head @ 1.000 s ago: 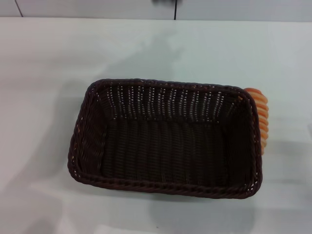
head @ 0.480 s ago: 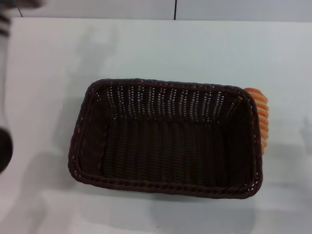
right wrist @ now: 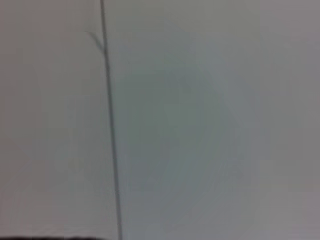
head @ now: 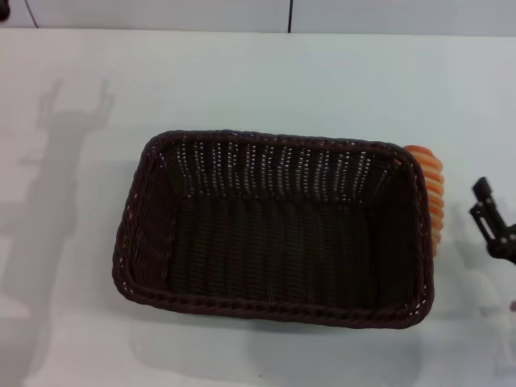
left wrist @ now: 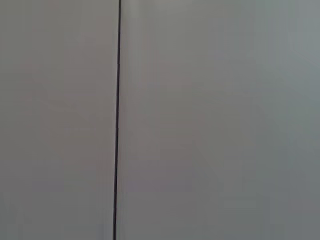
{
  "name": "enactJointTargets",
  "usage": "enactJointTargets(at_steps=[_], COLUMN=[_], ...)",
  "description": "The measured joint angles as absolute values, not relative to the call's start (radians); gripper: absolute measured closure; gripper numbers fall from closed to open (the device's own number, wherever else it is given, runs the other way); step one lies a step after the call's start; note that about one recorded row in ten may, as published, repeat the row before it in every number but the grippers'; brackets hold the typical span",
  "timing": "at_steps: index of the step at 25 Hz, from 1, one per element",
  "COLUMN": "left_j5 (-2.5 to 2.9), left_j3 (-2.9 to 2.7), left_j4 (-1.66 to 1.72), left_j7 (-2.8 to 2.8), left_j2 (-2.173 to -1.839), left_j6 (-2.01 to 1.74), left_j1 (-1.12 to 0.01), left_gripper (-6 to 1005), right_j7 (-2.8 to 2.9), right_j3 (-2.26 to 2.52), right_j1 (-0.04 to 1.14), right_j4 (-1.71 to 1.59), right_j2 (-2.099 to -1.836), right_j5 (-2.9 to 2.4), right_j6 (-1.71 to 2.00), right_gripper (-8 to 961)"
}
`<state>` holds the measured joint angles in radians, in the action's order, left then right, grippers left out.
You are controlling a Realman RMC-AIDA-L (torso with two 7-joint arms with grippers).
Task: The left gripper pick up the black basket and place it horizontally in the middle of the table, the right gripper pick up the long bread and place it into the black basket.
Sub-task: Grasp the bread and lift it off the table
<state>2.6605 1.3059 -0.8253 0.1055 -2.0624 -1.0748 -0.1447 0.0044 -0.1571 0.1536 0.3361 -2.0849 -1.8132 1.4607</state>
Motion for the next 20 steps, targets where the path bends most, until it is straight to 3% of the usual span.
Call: enactJointTargets(at_steps=[20], left_j5=[2.666], left_j3=[1.259], left_j4=[-0.670], left_j7=[0.129], left_j2=[-2.063], left_j6=[-1.041], left_j1=[-0.204], left_gripper=[231], right_j7=[0.012], right_j3=[-0.132], right_j1=[0.309], right_j4=[0.365], right_j2=[-2.083], right_j5=[-1.816], right_j6=[1.146], right_gripper=[255])
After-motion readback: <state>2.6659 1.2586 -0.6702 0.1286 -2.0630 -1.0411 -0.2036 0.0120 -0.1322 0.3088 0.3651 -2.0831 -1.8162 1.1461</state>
